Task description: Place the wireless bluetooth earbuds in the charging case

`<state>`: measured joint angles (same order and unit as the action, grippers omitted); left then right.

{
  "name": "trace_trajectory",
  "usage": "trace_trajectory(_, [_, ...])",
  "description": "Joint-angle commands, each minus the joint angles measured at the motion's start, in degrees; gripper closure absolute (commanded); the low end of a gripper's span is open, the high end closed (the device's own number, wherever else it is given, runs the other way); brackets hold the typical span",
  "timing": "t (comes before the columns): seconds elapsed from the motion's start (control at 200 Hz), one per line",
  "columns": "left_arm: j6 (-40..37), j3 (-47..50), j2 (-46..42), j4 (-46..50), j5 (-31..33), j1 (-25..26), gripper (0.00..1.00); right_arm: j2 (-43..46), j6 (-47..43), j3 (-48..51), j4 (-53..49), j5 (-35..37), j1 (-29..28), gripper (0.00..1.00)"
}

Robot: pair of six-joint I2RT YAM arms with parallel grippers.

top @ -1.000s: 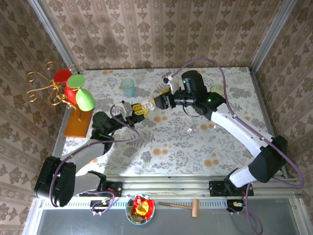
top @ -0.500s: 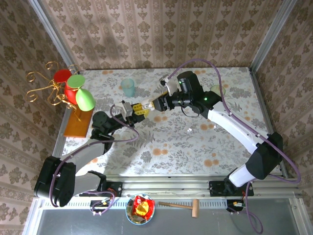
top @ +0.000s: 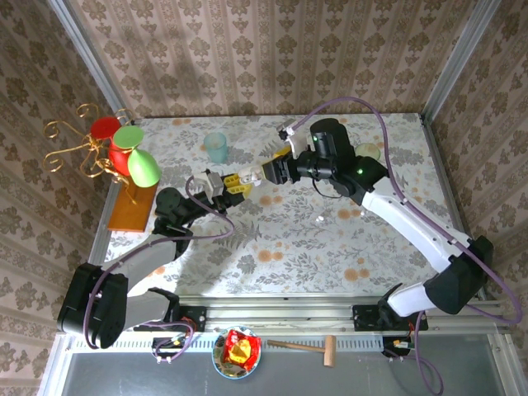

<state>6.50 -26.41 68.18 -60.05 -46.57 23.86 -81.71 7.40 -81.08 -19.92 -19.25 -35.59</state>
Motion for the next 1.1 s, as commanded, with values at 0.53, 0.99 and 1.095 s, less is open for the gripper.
trace_trajectory(0.53, [0.17, -1.56, -0.59, -1.56, 0.73, -0.46, 1.00, -3.25, -4.56, -2.38, -5.29, 9.43, -5.28, 0.48])
trace_trajectory(0.99, [0.18, -1.45, -0.29, -1.99, 0.83, -0.39, 1.00, 0.08, -6.60, -1.20, -6.21, 9.91, -4.51, 0.45])
trace_trajectory(1.095, [0.22, -1.47, -0.24, -1.92, 0.90, -0.40, 1.00, 1.07, -4.93, -0.37, -4.04, 6.94, -4.48, 0.41])
